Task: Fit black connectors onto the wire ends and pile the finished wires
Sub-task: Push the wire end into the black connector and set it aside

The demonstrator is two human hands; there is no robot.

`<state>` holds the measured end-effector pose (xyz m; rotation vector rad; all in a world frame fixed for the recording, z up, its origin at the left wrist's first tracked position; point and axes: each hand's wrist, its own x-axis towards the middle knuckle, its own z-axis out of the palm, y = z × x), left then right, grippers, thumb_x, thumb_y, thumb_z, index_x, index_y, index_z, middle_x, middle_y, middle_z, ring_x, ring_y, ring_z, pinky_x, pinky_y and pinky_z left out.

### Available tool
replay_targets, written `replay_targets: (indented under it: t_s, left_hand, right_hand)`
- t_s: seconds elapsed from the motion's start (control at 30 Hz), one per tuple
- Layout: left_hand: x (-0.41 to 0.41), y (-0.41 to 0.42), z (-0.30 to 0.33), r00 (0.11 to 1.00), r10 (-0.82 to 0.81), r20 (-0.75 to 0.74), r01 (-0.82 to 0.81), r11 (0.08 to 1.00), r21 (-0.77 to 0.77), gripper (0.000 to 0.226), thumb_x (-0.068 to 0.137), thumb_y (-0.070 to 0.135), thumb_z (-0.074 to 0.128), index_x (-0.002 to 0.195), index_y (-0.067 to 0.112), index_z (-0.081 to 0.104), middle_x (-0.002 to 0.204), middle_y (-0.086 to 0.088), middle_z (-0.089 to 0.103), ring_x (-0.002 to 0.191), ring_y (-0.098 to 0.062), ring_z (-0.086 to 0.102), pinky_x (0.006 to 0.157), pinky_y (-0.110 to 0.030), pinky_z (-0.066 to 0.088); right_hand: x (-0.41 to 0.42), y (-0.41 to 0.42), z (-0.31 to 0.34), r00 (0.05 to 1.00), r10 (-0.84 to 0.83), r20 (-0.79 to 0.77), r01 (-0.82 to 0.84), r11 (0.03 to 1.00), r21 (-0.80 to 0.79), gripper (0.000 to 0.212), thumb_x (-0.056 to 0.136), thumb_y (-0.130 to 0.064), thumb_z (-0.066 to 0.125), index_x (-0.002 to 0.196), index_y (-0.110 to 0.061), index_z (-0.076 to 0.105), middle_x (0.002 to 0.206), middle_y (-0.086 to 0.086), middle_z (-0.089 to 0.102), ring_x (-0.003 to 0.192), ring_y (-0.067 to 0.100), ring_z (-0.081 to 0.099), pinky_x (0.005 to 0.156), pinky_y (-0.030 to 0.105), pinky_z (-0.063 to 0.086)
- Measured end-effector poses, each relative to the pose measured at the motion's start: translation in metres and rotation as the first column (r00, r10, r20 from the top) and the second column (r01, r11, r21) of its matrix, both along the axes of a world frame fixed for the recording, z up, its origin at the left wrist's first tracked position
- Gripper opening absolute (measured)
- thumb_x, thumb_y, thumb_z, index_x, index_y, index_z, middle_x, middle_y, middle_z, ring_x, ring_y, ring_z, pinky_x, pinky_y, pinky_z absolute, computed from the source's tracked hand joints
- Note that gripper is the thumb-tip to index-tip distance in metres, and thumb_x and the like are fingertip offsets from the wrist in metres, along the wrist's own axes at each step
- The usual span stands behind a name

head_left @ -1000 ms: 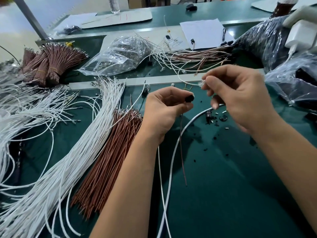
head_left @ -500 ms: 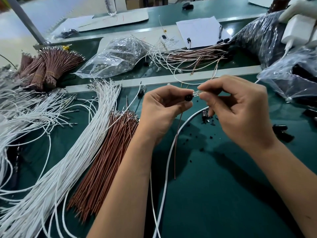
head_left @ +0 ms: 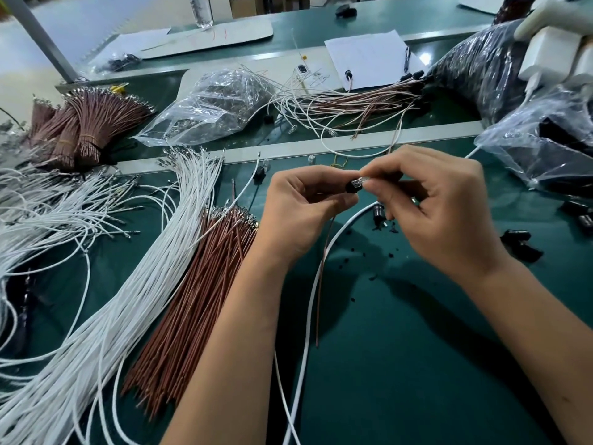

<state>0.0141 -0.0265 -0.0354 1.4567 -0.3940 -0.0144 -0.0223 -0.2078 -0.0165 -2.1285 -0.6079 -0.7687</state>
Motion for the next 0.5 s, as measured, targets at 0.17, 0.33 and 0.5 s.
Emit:
replay_targets:
  t_s: [0.17,0.33,0.5]
  left_hand:
    - [0.0005,0.0014,-0.0001,0.998,-0.005,0.055,-0.001,0.996,0.094,0.033,0.081,-0.013,0.074,0.105,0.01,0.076,0.096,-0.009,0.079,0.091,-0.017,0.073,0.086,-0.026,0.056]
    - [0.0002,0.0029,-0.0026,0.995,-0.004,0.101,-0.007,0.994,0.112,0.031,0.079,-0.009,0.077,0.099,0.014,0.078,0.093,-0.008,0.079,0.091,-0.021,0.074,0.088,-0.031,0.059]
    - [0.0009,0.0045,-0.003,0.993,-0.007,0.119,-0.008,0.991,0.13,0.031,0.077,-0.005,0.078,0.094,0.022,0.079,0.091,-0.003,0.079,0.088,-0.02,0.074,0.089,-0.037,0.06]
  right_hand:
    - [0.0042,-0.0044,-0.0001,1.0,-0.025,0.008,0.026,0.996,-0.089,0.003,0.094,-0.005,0.074,0.095,-0.004,0.076,0.086,0.001,0.072,0.078,0.016,0.065,0.072,0.03,0.053]
    - [0.0048,-0.005,-0.003,1.0,-0.022,-0.023,0.02,0.997,-0.07,0.004,0.093,-0.004,0.075,0.095,-0.005,0.077,0.084,-0.006,0.069,0.077,0.005,0.064,0.07,0.024,0.053]
    - [0.006,-0.0076,-0.0075,0.993,0.029,-0.115,-0.025,0.999,0.034,0.006,0.092,-0.004,0.076,0.096,-0.008,0.077,0.08,-0.011,0.069,0.066,0.004,0.065,0.064,0.022,0.05]
